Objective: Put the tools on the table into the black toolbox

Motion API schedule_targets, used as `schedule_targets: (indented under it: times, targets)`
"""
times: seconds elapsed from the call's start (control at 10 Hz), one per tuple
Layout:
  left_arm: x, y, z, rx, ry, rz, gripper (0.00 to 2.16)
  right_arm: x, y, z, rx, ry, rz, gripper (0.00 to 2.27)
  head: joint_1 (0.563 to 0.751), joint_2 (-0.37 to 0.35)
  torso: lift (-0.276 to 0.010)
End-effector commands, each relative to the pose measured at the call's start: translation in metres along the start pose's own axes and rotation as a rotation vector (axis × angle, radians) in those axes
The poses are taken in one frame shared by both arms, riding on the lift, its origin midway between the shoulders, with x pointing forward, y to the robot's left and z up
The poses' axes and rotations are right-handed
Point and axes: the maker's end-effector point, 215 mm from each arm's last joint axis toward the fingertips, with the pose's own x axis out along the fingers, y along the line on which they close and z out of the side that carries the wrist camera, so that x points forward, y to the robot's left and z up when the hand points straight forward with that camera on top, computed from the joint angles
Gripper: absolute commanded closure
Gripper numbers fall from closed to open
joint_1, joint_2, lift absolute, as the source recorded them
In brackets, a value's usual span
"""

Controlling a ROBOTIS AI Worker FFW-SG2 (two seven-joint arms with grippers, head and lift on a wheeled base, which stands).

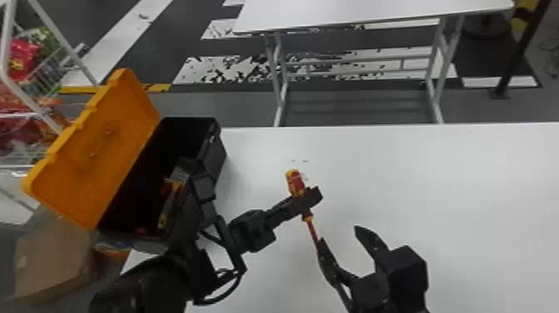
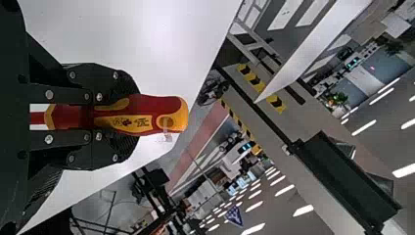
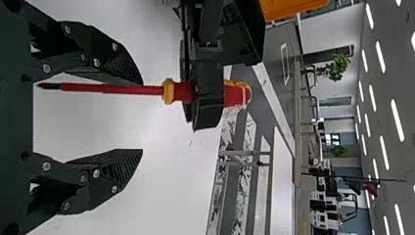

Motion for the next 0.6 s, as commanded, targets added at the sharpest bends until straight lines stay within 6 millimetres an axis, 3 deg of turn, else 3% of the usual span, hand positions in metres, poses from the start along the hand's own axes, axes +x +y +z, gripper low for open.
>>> schedule_targets:
  times: [0.0,0.2,0.5]
  targets:
    - [-0.021,0.006,0.036,0.026,-0.061,0.025,2.13,-0.010,-0.022,0.002,0.029,-0.040,-0.040,0.06,0.695,0.238,-0.075]
    - [-0.062,0.021,0.089,0.094,-0.149,0.096,2.13,-0.025,-0.073,-0.009,0.082,-0.056,-0.122,0.06,0.695,0.252,-0.075]
    - [-0.114,0.046,0.135,0.123,-0.238,0.191,2.13,-0.041,-0.125,-0.016,0.132,-0.092,-0.204,0.07,0.695,0.257,-0.075]
